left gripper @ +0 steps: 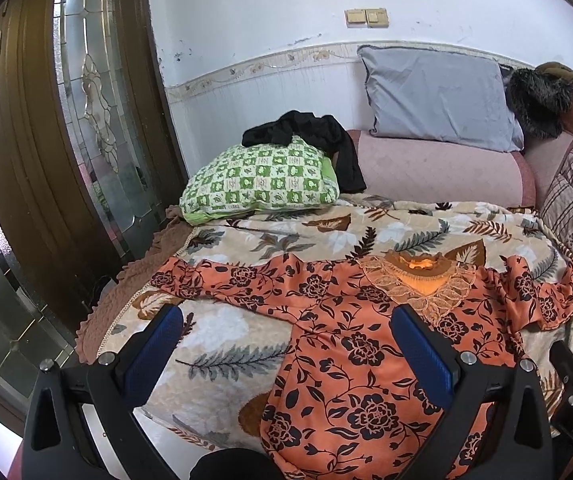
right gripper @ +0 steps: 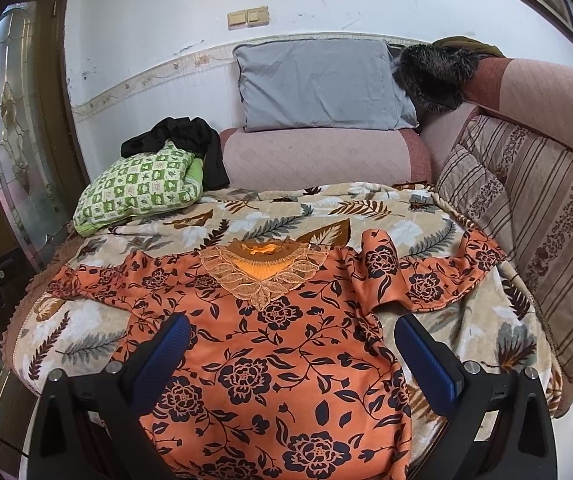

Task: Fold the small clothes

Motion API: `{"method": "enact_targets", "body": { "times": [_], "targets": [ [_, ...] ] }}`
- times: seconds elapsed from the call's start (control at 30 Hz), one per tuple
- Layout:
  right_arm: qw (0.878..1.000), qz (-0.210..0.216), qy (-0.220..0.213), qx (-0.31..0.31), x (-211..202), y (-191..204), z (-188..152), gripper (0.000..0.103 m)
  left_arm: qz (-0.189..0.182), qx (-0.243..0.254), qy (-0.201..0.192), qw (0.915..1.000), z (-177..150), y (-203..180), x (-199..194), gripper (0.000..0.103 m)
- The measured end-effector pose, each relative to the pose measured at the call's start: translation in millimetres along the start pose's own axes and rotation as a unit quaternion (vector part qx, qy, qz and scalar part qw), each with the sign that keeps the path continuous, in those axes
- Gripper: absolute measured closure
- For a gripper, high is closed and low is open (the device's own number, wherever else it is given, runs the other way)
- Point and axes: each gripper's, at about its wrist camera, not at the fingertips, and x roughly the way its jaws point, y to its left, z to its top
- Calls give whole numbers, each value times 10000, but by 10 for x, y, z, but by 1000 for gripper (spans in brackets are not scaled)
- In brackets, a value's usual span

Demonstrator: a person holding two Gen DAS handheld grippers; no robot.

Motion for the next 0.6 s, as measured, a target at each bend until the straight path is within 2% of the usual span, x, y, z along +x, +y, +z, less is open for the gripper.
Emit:
{"method": "enact_targets", "body": {
  "times": [0.03,0.1,0.17,0.23,0.33,0.43,0.5,0.6],
  "targets": [
    [10000,0,8,25,25,-23,-1,0,-78,28,111,9999,-12,-31,66,0],
    [9997,154,25,191,95,-110,-3,0,-478,31,655,9967,-87,-77,312,0],
    [9989,247,93,396,228,-315,-15,0,-811,-36,1195,9895,-212,-135,618,0],
    [9977,203,130,632,381,-613,-33,0,-861,-45,1702,9816,-343,-241,906,0],
    [9893,336,312,1389,711,-1326,-78,0,-906,-25,2184,9716,-485,-426,1211,0],
    [9709,364,406,2332,1085,-2212,-141,0,-1018,100,2114,9720,-519,-663,1447,0],
    [9601,353,456,2735,1275,-2647,-152,0,-1053,213,1955,9748,-487,-803,1564,0],
    [9359,332,471,3475,1515,-3310,-111,0,-1053,348,1698,9792,-429,-1021,1811,0]
  ]
}}
